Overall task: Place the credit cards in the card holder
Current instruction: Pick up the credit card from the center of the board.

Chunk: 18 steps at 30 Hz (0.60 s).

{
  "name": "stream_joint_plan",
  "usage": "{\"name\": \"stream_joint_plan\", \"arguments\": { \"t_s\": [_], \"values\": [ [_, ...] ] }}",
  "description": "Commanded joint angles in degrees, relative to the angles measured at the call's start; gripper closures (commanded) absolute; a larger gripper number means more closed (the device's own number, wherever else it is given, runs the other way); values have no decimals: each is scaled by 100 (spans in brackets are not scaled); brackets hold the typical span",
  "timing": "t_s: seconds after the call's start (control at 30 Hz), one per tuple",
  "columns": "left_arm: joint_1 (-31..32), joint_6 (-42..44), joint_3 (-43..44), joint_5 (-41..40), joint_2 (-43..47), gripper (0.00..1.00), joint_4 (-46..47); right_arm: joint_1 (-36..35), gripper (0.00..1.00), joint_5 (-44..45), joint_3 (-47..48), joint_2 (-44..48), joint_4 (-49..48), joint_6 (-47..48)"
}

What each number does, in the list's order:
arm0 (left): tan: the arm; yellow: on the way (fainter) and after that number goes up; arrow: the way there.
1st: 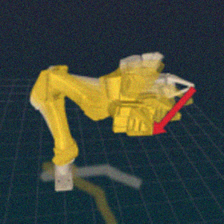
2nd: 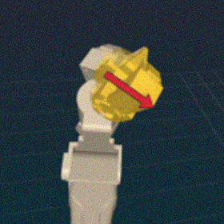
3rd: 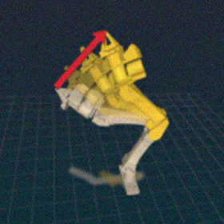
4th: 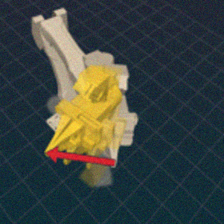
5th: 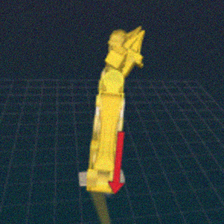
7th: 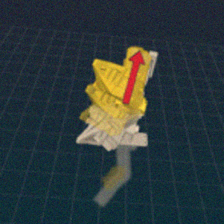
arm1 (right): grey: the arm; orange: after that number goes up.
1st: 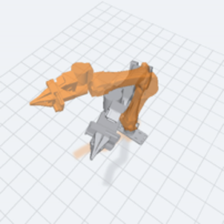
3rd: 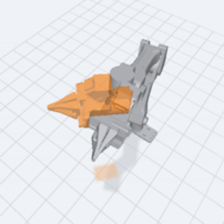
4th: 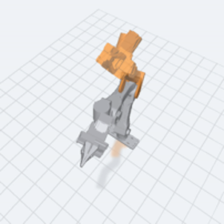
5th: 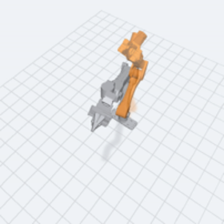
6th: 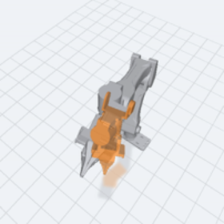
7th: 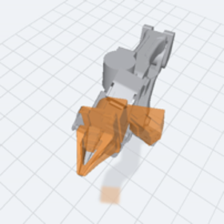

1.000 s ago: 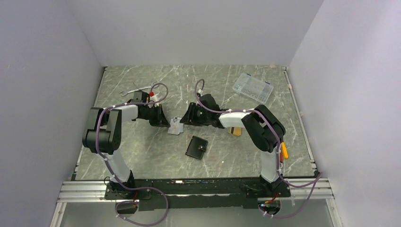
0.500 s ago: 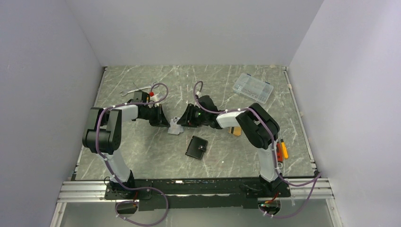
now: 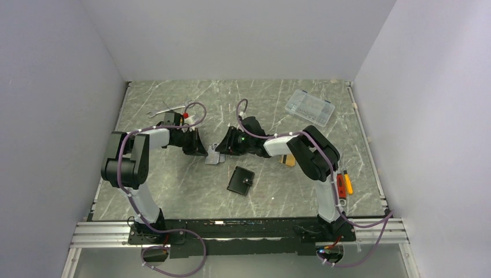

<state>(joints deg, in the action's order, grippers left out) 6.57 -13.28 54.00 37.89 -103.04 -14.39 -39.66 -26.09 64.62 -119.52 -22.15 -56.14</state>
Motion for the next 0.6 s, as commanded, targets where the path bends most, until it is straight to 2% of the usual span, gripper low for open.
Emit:
{"name": "stream_joint_plan", "arguments": {
  "t_s": [0.0, 0.2, 0.4, 0.5, 0.57],
  "values": [
    [46, 24, 48, -105, -113, 100, -6, -88, 62, -69, 233, -151, -201, -78],
    [57, -22, 48, 78, -85, 100, 50, -164, 67, -115, 360, -306, -233, -153],
    [55, 4, 96, 786, 17, 97, 74, -165, 84, -97, 345, -336, -352, -238],
    [47, 117, 156, 1125, 250, 92, 48, -129, 100, -134, 325, -246, -411, -224],
    [34, 212, 201, 1331, 497, 89, -13, -78, 100, -213, 295, -121, -450, -175]
  ]
}}
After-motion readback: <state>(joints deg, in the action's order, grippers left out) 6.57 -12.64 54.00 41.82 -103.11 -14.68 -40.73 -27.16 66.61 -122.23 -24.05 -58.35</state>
